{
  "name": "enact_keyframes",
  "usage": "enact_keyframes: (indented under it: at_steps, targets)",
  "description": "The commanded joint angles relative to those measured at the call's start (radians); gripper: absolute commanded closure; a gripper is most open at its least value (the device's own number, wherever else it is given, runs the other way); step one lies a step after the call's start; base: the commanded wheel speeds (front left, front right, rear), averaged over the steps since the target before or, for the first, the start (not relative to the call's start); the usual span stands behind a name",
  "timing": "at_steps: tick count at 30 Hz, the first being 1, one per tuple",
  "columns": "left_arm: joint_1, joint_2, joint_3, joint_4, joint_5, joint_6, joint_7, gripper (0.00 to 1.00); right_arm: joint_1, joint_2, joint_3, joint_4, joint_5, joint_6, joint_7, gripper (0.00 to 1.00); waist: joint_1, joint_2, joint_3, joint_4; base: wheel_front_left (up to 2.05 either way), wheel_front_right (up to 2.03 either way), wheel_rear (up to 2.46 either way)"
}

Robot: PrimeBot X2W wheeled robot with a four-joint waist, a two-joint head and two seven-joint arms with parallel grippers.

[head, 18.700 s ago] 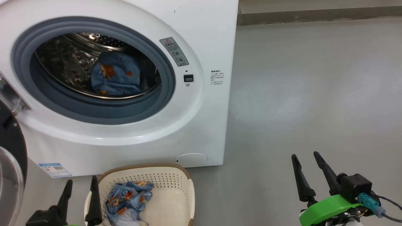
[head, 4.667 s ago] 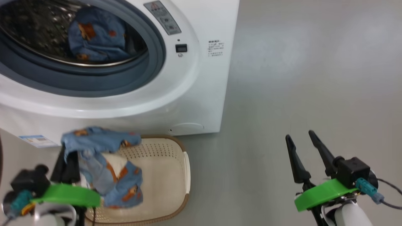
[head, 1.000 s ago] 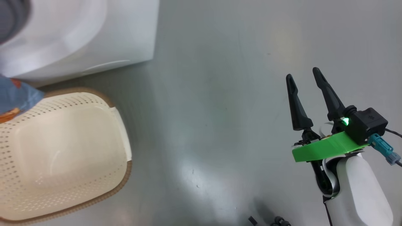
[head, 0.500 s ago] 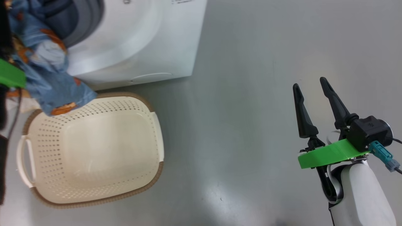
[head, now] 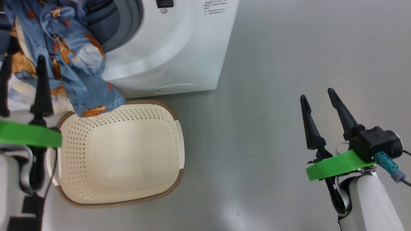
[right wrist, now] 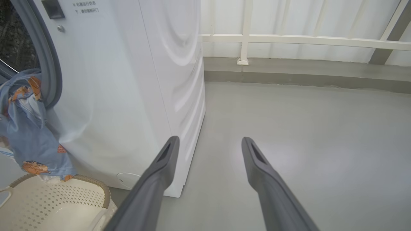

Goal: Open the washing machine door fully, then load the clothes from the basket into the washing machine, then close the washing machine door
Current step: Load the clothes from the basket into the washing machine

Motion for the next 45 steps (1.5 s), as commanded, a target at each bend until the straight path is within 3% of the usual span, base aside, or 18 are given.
enact_keyframes:
  at_steps: [1, 8, 18, 45]
  targets:
    - [0.041, 0.022, 0.048, -0.045, 0.02, -0.002, -0.005, 0.0, 0.031, 0.001, 0.016, -0.019, -0.005, 0.002, -0.005, 0.0, 0.0, 0.0, -0.015, 0.005, 0.0, 0.0, 0.0]
    - [0.146, -0.045, 0.074, -0.098, 0.062, -0.002, -0.005, 0.0, 0.033, 0.001, 0.028, -0.014, -0.005, 0.002, -0.005, 0.0, 0.0, 0.0, -0.031, 0.002, 0.0, 0.0, 0.0]
    - [0.232, -0.097, 0.066, -0.129, 0.1, -0.002, -0.005, 0.0, 0.047, 0.001, 0.042, -0.013, 0.002, 0.002, -0.005, 0.0, 0.0, 0.0, -0.031, -0.005, 0.0, 0.0, 0.0]
    - [0.232, -0.128, 0.087, -0.08, 0.101, -0.002, -0.005, 0.0, 0.037, 0.001, 0.033, -0.019, 0.005, 0.002, -0.005, 0.0, 0.0, 0.0, 0.006, -0.005, 0.0, 0.0, 0.0]
